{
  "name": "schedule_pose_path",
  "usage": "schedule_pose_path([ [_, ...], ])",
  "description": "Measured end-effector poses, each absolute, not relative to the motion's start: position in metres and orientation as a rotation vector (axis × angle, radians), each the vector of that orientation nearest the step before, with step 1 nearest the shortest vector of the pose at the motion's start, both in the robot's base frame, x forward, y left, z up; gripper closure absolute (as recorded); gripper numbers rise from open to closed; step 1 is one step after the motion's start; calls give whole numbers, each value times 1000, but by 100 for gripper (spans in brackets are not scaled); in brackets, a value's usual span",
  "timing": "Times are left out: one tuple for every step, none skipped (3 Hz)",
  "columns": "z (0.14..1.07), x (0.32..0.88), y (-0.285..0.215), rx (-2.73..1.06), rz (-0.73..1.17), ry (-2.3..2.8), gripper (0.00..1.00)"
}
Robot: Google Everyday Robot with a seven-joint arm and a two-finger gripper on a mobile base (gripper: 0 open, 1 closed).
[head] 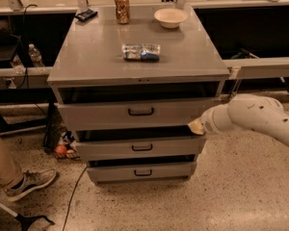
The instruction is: Close top drawer
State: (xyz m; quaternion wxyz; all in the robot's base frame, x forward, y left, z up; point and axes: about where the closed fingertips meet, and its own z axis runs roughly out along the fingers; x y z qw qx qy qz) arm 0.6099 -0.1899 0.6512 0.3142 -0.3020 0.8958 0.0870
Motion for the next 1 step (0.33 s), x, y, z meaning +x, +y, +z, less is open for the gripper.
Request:
schedule_pose_path([
  [645, 585, -211, -721, 217, 2436, 100],
])
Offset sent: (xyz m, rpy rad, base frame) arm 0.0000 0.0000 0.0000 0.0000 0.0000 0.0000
